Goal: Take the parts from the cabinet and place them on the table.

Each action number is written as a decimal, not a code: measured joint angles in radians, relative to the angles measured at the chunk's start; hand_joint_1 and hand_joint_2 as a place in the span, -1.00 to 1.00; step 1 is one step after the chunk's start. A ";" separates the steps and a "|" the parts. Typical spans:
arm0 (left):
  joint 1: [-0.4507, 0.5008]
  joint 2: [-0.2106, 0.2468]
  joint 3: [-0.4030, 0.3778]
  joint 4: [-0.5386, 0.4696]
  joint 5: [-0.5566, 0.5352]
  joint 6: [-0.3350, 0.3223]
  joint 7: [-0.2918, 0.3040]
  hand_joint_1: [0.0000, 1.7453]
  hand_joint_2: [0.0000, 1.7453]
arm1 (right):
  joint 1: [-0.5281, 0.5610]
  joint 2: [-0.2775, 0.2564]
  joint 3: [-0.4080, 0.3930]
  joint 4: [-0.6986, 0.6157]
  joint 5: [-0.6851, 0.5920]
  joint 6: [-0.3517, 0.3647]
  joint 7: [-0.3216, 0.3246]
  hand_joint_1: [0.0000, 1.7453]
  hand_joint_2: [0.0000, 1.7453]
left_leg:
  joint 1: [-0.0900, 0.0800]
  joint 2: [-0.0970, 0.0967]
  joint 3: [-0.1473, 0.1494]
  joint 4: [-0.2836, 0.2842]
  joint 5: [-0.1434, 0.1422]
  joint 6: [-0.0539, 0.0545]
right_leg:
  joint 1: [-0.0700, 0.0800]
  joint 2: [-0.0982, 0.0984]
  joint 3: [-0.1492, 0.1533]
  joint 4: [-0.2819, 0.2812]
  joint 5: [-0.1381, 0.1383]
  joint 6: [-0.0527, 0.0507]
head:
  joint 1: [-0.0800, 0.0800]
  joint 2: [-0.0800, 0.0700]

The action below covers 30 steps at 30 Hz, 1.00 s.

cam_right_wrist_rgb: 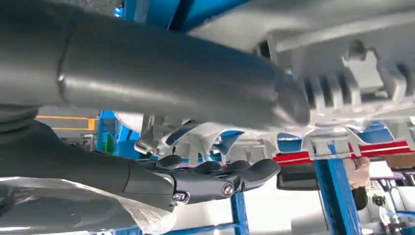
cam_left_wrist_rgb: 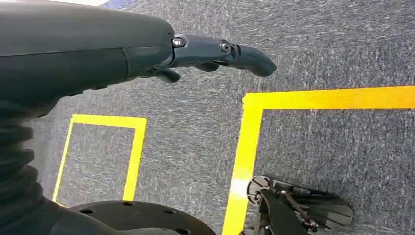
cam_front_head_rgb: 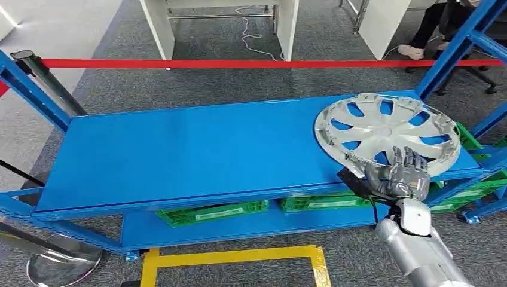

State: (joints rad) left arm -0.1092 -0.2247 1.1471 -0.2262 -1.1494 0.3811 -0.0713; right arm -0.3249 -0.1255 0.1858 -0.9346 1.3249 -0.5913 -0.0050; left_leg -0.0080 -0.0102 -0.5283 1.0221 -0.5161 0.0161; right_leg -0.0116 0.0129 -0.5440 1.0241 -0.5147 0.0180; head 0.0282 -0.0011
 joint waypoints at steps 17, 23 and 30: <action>-0.002 -0.002 -0.005 0.000 -0.015 0.000 -0.003 -1.00 1.00 | -0.040 0.014 0.026 0.084 0.016 0.010 0.026 -1.00 1.00 | 0.000 0.000 0.000 0.000 0.000 0.000 | 0.000 0.001 0.000 0.000 0.000 0.000 | 0.000 0.000; -0.003 -0.006 -0.010 0.000 -0.016 0.000 -0.001 -1.00 1.00 | -0.071 0.023 0.035 0.146 0.007 0.021 0.014 -1.00 1.00 | 0.000 0.000 0.001 0.000 0.000 0.000 | 0.000 0.001 0.001 0.000 0.000 0.000 | 0.000 0.000; -0.006 -0.010 -0.029 0.000 -0.037 -0.008 0.001 -1.00 1.00 | -0.116 0.038 0.036 0.198 -0.025 0.026 -0.014 -1.00 1.00 | 0.000 0.001 0.004 0.000 0.000 0.000 | 0.000 0.002 0.003 0.000 0.001 0.000 | 0.000 0.000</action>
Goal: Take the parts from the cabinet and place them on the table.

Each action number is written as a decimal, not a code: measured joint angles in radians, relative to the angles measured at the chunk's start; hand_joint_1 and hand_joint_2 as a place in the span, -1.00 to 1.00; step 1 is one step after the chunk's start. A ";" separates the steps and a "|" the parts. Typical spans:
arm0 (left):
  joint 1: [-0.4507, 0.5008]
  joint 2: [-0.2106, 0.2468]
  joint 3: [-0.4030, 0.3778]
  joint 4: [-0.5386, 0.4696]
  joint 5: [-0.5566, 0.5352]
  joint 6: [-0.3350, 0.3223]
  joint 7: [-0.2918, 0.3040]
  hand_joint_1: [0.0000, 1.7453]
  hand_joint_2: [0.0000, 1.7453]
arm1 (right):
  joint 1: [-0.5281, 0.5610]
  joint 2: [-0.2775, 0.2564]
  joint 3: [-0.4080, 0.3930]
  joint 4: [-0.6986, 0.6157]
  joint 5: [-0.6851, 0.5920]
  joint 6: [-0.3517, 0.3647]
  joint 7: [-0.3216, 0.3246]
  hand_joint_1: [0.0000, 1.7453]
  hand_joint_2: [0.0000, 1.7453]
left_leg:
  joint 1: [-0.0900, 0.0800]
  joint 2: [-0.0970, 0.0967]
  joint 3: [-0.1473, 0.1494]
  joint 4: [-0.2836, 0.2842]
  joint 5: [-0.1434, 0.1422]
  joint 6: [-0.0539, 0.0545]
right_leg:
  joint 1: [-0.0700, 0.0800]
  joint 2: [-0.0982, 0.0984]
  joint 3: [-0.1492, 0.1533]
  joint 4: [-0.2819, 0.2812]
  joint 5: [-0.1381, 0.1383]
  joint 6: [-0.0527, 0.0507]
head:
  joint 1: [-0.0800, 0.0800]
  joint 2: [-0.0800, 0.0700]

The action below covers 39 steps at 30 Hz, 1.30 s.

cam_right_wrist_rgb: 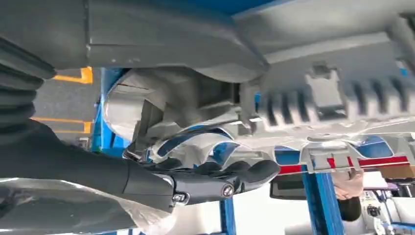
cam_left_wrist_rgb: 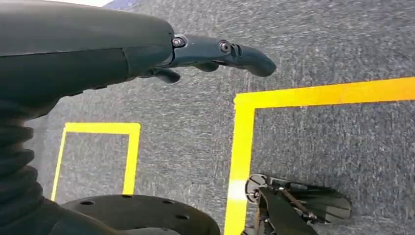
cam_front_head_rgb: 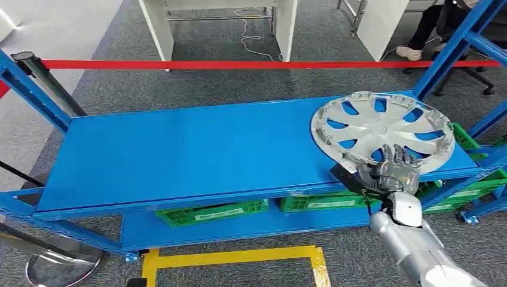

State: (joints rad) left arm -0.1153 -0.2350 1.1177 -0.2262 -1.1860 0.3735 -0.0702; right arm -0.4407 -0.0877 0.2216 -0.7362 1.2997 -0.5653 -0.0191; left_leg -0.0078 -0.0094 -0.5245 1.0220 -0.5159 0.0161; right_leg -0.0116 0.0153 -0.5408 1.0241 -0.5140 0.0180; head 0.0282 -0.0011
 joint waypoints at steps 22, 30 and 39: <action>-0.001 0.015 -0.027 0.000 -0.015 -0.012 -0.002 -1.00 1.00 | -0.038 0.040 0.052 -0.020 -0.010 0.054 0.038 -1.00 1.00 | -0.001 0.000 0.003 0.000 0.001 0.001 | 0.000 -0.001 0.003 0.000 0.001 0.000 | 0.000 0.000; 0.000 0.020 -0.027 0.000 -0.013 -0.012 -0.003 -1.00 1.00 | -0.039 0.040 0.062 -0.037 -0.011 0.072 0.043 -1.00 1.00 | 0.000 0.000 0.002 0.000 0.001 0.001 | 0.000 -0.001 0.003 0.000 0.001 0.000 | 0.000 0.000; 0.000 0.023 -0.027 0.000 -0.017 -0.012 -0.003 -1.00 1.00 | -0.023 0.040 0.068 -0.048 -0.014 0.021 0.054 -1.00 -1.00 | 0.000 0.000 0.002 0.000 0.001 0.001 | 0.000 -0.002 0.002 0.000 0.000 0.000 | 0.000 0.000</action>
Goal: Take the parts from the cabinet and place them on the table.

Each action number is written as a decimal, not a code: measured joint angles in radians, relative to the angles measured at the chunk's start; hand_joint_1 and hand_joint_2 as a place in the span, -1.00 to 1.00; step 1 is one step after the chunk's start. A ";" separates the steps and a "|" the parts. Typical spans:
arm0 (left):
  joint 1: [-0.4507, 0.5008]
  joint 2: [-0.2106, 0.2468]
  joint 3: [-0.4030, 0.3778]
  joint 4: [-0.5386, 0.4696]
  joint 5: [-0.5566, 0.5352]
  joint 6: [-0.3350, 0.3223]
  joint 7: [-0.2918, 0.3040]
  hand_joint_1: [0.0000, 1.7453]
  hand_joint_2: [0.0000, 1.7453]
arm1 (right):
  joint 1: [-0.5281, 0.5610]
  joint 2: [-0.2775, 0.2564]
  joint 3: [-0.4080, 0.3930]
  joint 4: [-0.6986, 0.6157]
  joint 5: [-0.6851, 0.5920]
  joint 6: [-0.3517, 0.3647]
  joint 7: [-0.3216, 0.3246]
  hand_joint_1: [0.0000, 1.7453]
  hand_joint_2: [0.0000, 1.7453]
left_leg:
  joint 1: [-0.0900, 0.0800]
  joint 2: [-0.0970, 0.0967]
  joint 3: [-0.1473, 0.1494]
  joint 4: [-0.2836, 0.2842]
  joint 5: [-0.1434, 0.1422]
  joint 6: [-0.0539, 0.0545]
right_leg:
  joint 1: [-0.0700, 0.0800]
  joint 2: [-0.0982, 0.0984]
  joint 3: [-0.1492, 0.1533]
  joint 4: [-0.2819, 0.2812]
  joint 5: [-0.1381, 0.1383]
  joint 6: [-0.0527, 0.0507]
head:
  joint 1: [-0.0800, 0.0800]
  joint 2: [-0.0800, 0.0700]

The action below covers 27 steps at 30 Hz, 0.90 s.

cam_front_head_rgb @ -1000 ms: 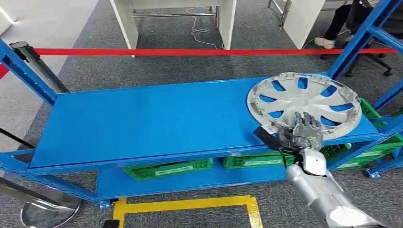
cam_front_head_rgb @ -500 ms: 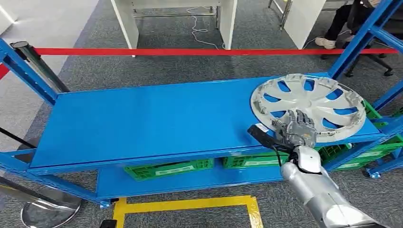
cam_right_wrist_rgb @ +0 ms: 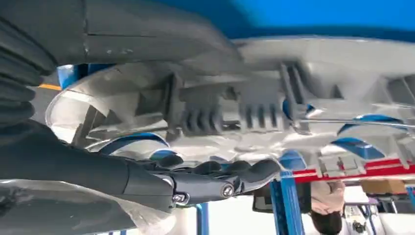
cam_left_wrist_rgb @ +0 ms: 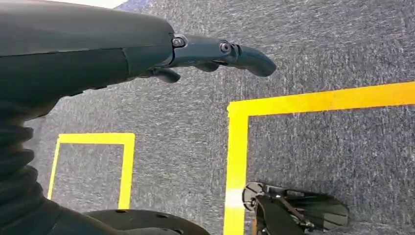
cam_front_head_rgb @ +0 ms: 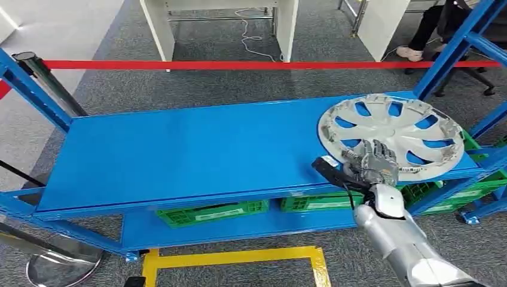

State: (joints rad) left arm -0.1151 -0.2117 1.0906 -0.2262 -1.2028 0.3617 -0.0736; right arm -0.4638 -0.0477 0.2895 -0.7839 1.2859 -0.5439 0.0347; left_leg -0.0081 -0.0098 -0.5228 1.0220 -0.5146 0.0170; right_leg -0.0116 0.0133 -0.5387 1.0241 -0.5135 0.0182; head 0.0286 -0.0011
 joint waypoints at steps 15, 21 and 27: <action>0.001 0.001 -0.001 0.000 0.001 0.000 -0.001 -1.00 1.00 | 0.047 0.008 0.002 -0.039 -0.004 -0.002 0.005 -1.00 1.00 | 0.000 0.000 -0.004 0.000 0.000 0.000 | 0.000 0.000 -0.004 0.000 0.000 0.000 | 0.000 0.000; 0.001 0.002 -0.001 0.000 0.000 0.002 -0.001 -1.00 1.00 | 0.046 0.008 0.002 -0.039 -0.005 0.012 0.003 -1.00 1.00 | 0.000 0.000 -0.004 0.000 0.000 0.000 | 0.000 0.000 -0.004 0.000 0.000 0.000 | 0.000 0.000; 0.001 0.002 -0.001 0.000 0.002 0.003 -0.001 -1.00 1.00 | 0.045 0.008 0.001 -0.039 -0.011 0.014 0.003 -1.00 1.00 | 0.000 0.000 -0.004 0.000 0.000 0.000 | 0.000 0.000 -0.004 0.000 0.000 0.000 | 0.000 0.000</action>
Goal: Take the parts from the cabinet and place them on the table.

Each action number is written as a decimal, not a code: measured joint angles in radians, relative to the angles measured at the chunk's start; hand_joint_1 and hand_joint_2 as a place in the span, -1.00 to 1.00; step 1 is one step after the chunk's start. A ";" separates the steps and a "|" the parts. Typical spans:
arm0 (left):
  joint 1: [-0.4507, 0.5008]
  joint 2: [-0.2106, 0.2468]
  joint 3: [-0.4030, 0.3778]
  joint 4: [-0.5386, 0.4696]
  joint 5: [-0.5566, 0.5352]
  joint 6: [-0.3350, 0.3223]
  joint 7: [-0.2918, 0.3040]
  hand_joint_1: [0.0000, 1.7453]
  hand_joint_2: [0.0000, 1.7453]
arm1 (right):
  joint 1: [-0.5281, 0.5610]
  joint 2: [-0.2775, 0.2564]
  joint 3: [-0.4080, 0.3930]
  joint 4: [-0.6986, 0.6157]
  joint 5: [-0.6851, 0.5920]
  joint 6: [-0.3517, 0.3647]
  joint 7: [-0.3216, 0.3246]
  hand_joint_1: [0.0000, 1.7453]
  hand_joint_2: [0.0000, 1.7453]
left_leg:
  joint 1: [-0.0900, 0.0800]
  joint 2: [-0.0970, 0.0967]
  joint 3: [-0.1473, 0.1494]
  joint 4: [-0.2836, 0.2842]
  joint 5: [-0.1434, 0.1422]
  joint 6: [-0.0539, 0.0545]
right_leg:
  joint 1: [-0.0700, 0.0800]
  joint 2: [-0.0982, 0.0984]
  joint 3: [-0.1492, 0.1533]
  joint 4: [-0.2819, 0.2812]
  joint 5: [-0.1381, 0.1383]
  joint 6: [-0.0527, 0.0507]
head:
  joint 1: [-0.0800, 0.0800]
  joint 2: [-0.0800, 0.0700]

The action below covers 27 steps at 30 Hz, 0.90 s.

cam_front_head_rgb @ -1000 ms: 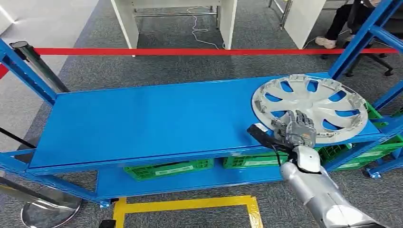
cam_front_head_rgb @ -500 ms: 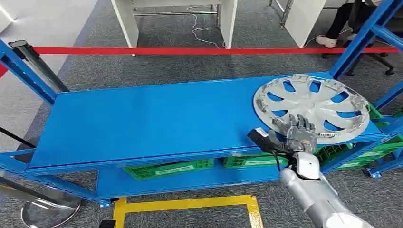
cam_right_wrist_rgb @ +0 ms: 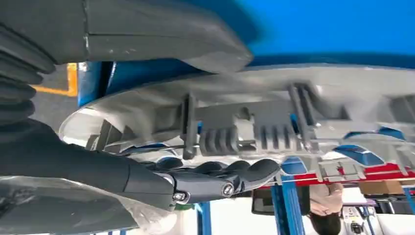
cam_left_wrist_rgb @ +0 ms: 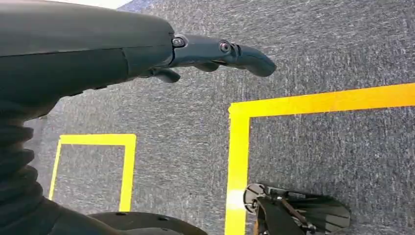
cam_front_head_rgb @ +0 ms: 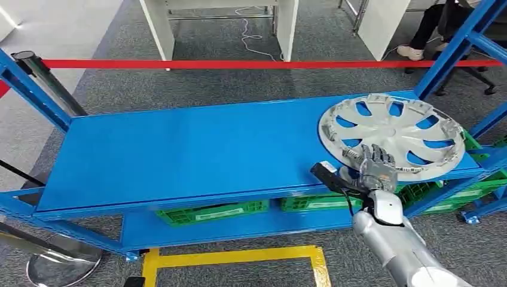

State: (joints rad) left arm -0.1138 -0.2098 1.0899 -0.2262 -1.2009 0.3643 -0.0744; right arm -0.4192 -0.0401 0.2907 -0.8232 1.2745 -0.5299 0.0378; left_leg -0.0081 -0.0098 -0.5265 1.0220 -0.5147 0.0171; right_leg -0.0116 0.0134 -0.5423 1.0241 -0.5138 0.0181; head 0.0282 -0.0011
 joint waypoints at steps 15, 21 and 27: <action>0.000 0.002 0.000 0.000 0.008 0.003 -0.005 -1.00 1.00 | -0.005 0.001 0.001 0.000 -0.002 -0.005 -0.002 -1.00 1.00 | 0.000 0.000 0.000 0.000 0.000 0.000 | 0.000 0.000 0.000 0.000 0.000 0.000 | 0.000 0.000; 0.000 0.002 0.000 0.000 0.015 0.003 -0.009 -1.00 1.00 | -0.005 0.001 0.001 0.000 -0.002 -0.010 0.000 -1.00 1.00 | 0.000 0.000 0.000 0.000 0.000 0.000 | 0.000 0.000 0.000 0.000 0.000 0.000 | 0.000 0.000; 0.000 0.002 0.000 0.000 0.015 0.004 -0.011 -1.00 1.00 | -0.004 0.001 0.001 0.000 -0.003 -0.008 0.000 1.00 1.00 | 0.000 0.000 0.000 0.000 0.000 0.000 | 0.000 0.000 0.000 0.000 0.000 0.000 | 0.000 0.000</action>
State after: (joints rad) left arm -0.1135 -0.2079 1.0899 -0.2262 -1.1860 0.3681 -0.0855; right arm -0.4232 -0.0393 0.2914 -0.8232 1.2718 -0.5375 0.0381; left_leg -0.0082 -0.0100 -0.5264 1.0221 -0.5148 0.0171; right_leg -0.0116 0.0131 -0.5421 1.0241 -0.5138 0.0181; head 0.0282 -0.0011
